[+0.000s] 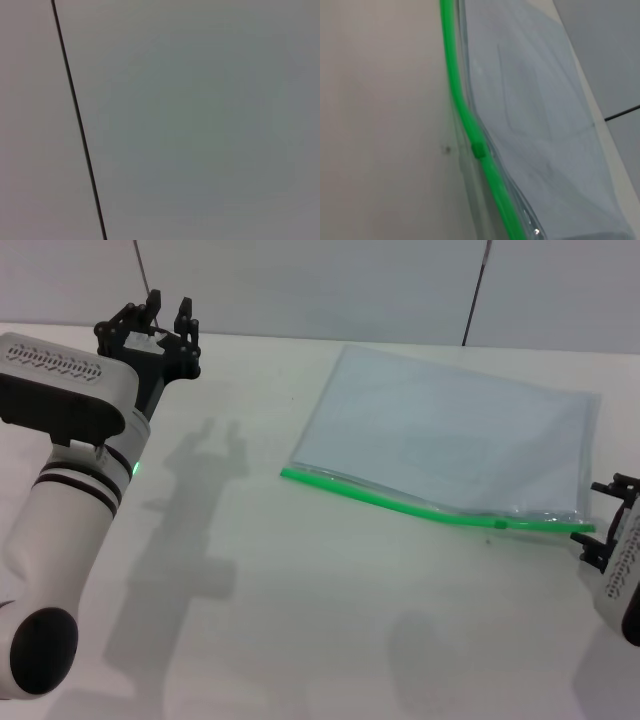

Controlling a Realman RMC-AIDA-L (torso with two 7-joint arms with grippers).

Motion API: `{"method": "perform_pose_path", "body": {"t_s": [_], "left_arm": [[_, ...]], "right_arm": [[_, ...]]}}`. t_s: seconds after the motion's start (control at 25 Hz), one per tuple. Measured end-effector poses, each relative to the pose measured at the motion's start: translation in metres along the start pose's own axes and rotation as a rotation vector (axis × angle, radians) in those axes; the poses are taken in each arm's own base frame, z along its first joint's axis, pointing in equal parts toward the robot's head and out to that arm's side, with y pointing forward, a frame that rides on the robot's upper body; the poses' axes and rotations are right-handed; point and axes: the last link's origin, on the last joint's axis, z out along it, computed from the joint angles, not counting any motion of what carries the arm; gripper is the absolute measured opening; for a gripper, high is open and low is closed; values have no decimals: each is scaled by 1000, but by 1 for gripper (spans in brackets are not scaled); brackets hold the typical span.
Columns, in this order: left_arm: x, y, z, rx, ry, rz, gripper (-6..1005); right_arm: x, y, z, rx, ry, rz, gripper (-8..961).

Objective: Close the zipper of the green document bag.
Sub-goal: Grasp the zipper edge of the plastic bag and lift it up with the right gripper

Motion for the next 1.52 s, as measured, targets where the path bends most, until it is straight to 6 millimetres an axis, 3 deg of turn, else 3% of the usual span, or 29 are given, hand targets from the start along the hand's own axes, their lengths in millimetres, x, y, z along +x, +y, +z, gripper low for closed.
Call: {"method": "perform_pose_path", "body": {"t_s": [0.4, 1.12, 1.52], "left_arm": [[0, -1, 1, 3, 0, -1, 318], [1, 1, 5, -4, -21, -12, 319], [1, 1, 6, -5, -19, -13, 319]], "right_arm": [[0, 8, 5, -18, 7, -15, 626], [-8, -5, 12, 57, -7, 4, 624], [-24, -2, 17, 51, -40, -33, 620]]}}
